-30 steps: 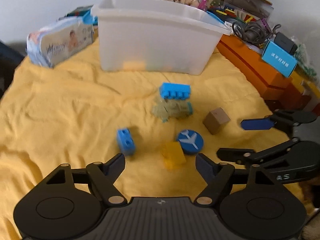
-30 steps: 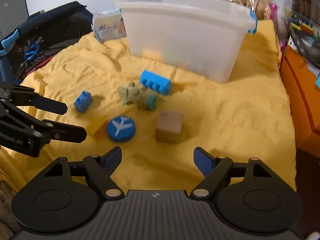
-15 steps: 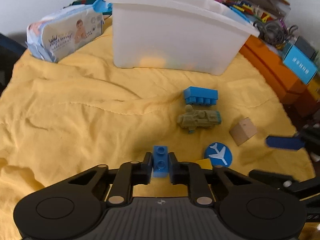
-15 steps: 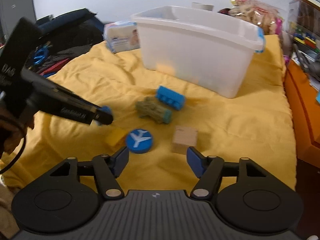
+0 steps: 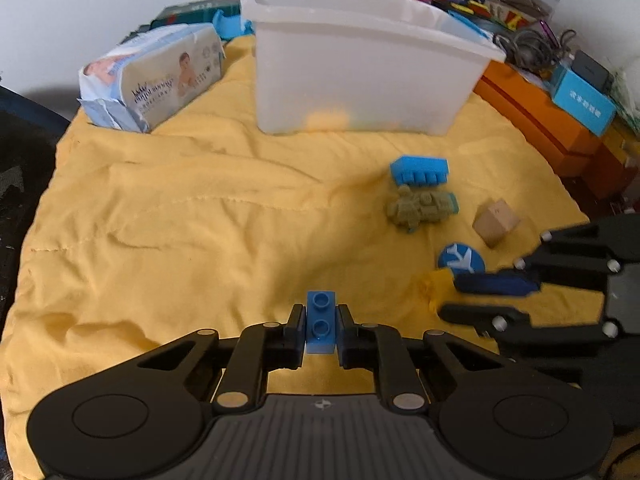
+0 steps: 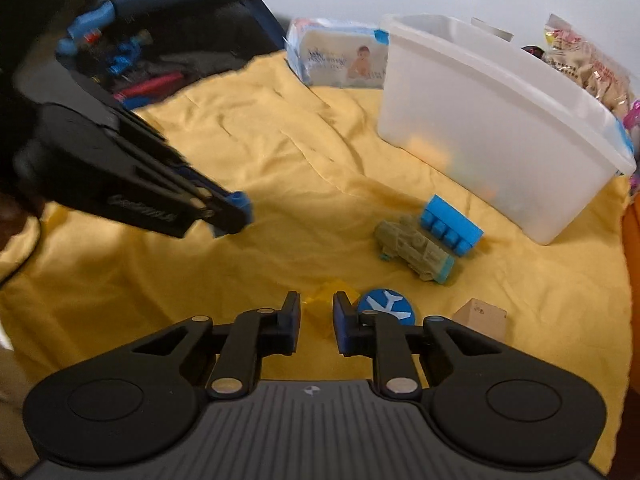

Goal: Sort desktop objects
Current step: 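Grasp the small blue brick with the left tool while the right tool grasps the small yellow brick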

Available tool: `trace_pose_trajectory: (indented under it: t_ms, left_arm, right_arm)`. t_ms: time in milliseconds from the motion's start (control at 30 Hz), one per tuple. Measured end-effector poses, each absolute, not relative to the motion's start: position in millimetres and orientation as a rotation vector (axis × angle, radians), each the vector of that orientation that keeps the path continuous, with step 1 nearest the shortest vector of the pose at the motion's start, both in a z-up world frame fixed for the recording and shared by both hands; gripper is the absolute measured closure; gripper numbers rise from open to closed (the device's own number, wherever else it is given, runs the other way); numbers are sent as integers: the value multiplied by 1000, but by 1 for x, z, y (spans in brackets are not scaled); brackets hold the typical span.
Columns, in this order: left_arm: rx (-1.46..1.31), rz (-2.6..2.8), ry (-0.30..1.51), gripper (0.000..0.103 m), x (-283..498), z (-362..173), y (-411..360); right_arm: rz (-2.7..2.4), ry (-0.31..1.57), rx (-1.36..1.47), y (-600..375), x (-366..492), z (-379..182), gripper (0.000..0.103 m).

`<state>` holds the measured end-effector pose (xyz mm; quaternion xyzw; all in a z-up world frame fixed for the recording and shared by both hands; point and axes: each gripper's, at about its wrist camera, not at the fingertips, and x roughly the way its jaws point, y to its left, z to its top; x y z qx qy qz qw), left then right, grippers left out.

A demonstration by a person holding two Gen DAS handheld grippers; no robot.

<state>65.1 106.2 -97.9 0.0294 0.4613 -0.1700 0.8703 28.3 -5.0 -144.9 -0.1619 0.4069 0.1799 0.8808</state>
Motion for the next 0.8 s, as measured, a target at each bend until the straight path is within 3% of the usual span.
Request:
trace_pose_trajectory:
  t_ms: [100,167,267,433,500,633,800]
  left_arm:
    - [74,-391,973,85,64,-102,108]
    - [83,-414,973,85,64,-103,108]
    - [88,-451,970,85,64,-104,109]
    - [69,-501,984,84,66,-109,110]
    - [65,-516,983,84,66,-110,109]
    - [55,-560,977,84,65,-108,101]
    - [75,-566,990,83,60,-114,83]
  right_arm:
    - [347,844,-374,5,32,-147,81]
    - [323,847,-429,13,32,-150,70]
    - [278,868,-438,17,32,-152,65]
    - [210,886,-457,15,38,-158,71]
    - [192,880,-431,8,36,-158,86]
    - [236,899,-79,-34,29,-141,86]
    - [244,976,31,-63,21,-157,85]
